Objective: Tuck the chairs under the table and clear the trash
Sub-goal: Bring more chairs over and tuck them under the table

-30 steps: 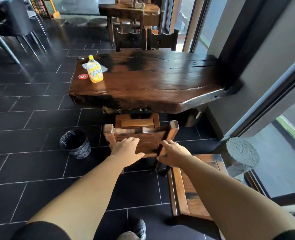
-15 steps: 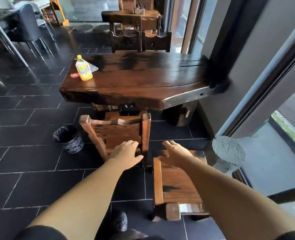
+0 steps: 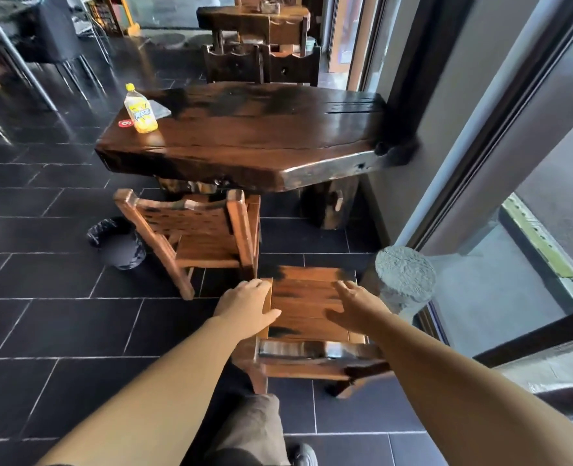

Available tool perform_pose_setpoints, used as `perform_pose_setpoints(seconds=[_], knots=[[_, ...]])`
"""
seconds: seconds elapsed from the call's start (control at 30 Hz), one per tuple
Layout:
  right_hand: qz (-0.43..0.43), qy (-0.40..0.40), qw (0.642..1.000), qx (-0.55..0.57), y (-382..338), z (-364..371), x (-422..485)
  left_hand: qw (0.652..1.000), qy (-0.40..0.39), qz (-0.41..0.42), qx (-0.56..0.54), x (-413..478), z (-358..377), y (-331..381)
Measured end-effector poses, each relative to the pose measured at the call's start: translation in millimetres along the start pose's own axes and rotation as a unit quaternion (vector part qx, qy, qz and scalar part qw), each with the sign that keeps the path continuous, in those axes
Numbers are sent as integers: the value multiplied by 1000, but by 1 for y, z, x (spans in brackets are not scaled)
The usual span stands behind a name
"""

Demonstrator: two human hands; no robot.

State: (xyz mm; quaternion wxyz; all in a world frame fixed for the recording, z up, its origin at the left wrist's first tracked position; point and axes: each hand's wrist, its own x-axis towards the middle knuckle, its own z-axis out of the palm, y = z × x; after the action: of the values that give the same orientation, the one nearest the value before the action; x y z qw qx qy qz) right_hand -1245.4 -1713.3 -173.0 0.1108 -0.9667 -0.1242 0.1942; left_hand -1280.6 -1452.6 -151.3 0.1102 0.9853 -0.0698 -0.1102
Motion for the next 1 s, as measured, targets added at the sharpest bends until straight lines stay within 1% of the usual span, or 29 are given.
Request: perform_pose_setpoints(seconds=[0.2, 0.33, 0.47, 0.53, 0.6, 0.67, 0.73, 0.83, 1.0], knots=[[27, 7, 999, 35, 24, 41, -38, 1000, -6, 23, -17, -15, 32, 21], [44, 26, 999, -11, 45, 65, -59, 999, 12, 29, -14, -26, 62, 24], [5, 89, 994, -55, 55, 84, -63, 999, 14, 30, -27, -29, 92, 31], [-2, 103, 993, -61, 57, 94, -61, 999, 11, 40, -16, -27, 105, 34], [5, 94, 994, -59, 57, 107, -59, 998, 7, 53, 14, -25, 116, 35], [17, 102, 994, -45, 57, 118, -56, 997, 25, 63, 39, -20, 123, 36], [29, 113, 993, -33, 57, 125, -54, 997, 35, 60, 38, -14, 132, 40], [36, 141, 989, -37, 60, 133, -46, 999, 20, 30, 23, -9, 149, 45], [32, 177, 983, -45, 65, 142, -42, 996, 70, 25, 53, -8, 165, 43]])
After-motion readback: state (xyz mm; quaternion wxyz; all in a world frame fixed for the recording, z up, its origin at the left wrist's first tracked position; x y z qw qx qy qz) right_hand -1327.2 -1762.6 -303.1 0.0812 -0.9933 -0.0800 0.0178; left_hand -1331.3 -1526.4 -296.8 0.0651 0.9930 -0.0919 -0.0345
